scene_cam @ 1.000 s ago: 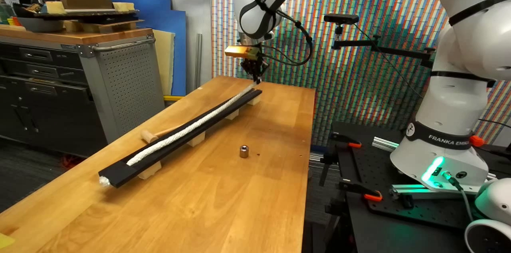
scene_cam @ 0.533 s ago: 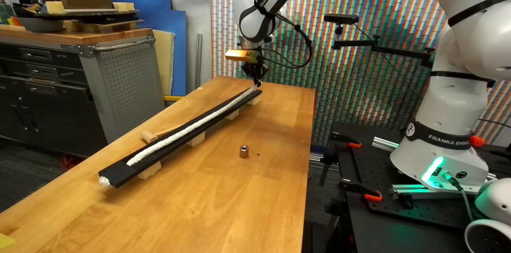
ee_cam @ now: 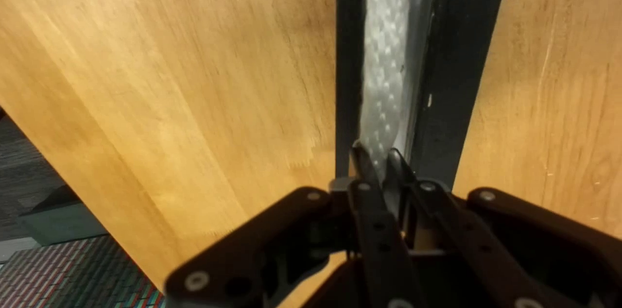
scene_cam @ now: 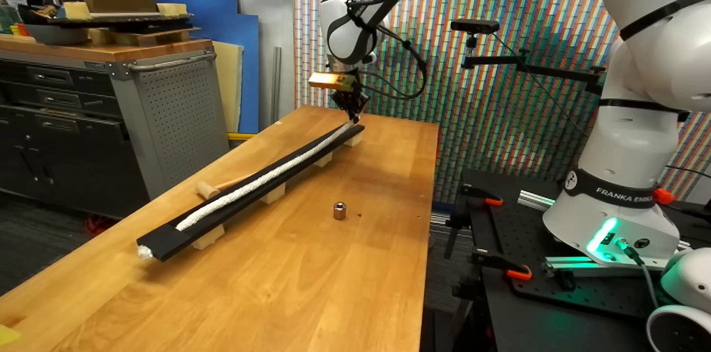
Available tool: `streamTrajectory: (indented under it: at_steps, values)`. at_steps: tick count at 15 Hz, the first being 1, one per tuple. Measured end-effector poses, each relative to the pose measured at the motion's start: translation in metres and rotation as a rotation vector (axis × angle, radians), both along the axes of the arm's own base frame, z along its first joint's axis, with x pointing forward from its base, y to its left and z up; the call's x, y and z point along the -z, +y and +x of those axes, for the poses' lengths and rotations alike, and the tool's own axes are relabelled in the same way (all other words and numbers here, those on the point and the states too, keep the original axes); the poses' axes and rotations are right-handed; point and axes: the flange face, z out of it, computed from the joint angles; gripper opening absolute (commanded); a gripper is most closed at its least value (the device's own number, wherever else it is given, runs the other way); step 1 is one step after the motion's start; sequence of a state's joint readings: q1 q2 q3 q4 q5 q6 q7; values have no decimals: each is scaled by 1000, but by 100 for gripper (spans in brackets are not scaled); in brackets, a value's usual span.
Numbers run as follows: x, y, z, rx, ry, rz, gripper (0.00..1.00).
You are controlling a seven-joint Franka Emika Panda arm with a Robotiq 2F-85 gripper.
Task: Align the rope along the middle of the black object
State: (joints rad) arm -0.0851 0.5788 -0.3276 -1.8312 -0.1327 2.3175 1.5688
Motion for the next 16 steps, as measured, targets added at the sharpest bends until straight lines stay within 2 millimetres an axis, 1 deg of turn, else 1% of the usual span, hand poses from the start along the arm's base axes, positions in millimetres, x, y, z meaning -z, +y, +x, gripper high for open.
streamTrajectory:
  at_steps: [4,10,16]
  values:
    - [5,-1,8,1,-2,-9,3]
    - [18,-1,6,3,18,-8,3]
    - [19,-1,6,6,16,-8,3]
